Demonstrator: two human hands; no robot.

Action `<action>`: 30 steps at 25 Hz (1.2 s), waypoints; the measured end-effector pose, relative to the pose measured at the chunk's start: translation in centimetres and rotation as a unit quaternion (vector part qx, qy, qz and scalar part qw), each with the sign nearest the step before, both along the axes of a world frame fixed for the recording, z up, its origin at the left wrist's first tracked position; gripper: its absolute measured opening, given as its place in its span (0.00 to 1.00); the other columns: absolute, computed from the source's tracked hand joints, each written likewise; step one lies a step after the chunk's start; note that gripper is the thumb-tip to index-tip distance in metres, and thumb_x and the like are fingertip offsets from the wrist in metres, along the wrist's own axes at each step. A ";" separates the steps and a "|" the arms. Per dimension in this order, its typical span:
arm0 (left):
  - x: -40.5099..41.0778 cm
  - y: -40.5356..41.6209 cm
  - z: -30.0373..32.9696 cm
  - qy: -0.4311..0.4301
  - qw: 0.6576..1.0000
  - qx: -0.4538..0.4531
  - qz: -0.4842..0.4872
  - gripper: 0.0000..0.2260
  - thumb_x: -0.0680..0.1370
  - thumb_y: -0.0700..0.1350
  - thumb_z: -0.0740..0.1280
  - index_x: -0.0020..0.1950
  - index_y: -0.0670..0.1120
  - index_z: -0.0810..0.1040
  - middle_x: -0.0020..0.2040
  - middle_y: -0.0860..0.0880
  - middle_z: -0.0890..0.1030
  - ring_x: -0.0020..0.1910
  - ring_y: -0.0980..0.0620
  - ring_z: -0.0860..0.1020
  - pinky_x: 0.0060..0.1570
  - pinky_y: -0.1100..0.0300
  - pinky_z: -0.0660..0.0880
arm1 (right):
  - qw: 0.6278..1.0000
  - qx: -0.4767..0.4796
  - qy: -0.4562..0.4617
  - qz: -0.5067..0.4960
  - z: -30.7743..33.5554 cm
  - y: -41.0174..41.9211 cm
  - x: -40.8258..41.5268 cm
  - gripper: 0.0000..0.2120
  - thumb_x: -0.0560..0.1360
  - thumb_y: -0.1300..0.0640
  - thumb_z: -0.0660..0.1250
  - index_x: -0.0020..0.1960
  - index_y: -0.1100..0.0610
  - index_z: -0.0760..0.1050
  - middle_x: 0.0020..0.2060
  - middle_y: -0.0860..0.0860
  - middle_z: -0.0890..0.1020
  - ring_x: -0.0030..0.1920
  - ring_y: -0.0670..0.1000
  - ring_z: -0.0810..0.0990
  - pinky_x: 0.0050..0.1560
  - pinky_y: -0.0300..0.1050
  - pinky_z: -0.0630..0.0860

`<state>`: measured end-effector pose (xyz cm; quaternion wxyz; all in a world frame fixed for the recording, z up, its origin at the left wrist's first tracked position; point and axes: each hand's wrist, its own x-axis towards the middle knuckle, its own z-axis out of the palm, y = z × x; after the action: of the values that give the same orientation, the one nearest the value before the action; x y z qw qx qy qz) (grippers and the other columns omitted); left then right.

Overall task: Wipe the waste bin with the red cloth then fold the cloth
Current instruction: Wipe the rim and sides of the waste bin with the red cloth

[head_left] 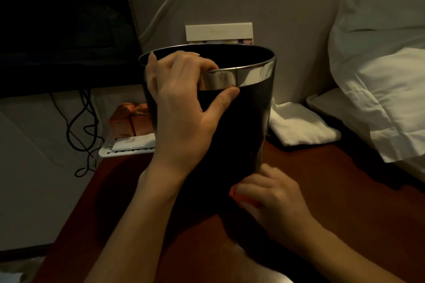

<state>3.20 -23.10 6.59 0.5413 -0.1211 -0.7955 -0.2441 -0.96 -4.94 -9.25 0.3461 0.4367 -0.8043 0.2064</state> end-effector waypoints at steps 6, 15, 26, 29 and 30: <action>0.0 0.1 0.0 0.004 1.000 0.006 -0.004 0.12 0.72 0.51 0.72 0.51 0.48 0.74 0.49 0.57 0.71 0.59 0.55 0.69 0.72 0.45 0.52 | 0.997 -0.081 -0.009 -0.015 1.3 -0.3 0.6 0.06 0.78 0.50 0.71 0.47 0.50 0.85 0.45 0.42 0.85 0.40 0.48 0.74 0.37 0.43 0.69; 0.2 -3.4 0.3 -0.011 0.994 0.076 -0.072 0.09 0.76 0.53 0.67 0.46 0.48 0.74 0.46 0.56 0.75 0.55 0.56 0.73 0.71 0.45 0.58 | 0.991 -0.134 0.002 -0.011 2.0 -1.2 1.6 0.07 0.79 0.52 0.71 0.47 0.53 0.85 0.47 0.44 0.86 0.41 0.51 0.77 0.40 0.48 0.72; 0.0 -1.4 0.0 0.009 0.999 0.030 -0.037 0.09 0.74 0.54 0.69 0.49 0.53 0.72 0.48 0.56 0.74 0.57 0.54 0.72 0.72 0.55 0.54 | 0.997 -0.059 0.045 0.035 1.9 -1.5 0.6 0.08 0.80 0.51 0.69 0.47 0.52 0.85 0.46 0.44 0.85 0.41 0.50 0.76 0.39 0.45 0.69; -0.2 -2.1 0.0 0.006 0.998 0.042 -0.050 0.09 0.74 0.53 0.70 0.49 0.52 0.72 0.48 0.55 0.75 0.57 0.55 0.72 0.70 0.46 0.59 | 0.981 -0.188 0.031 0.024 3.9 -0.7 0.3 0.08 0.79 0.54 0.70 0.50 0.56 0.85 0.49 0.48 0.86 0.43 0.50 0.77 0.45 0.45 0.74; -0.2 -2.1 0.0 0.005 0.998 0.040 -0.050 0.09 0.74 0.53 0.70 0.49 0.52 0.72 0.48 0.55 0.75 0.57 0.55 0.72 0.69 0.45 0.60 | 0.984 -0.172 0.027 0.025 3.4 -0.7 0.5 0.08 0.79 0.53 0.70 0.49 0.56 0.85 0.48 0.48 0.86 0.43 0.50 0.76 0.44 0.44 0.73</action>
<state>2.97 -25.22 6.55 0.5365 -0.1400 -0.7757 -0.3015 -0.50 -5.62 -5.80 0.4320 0.3961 -0.7362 0.3385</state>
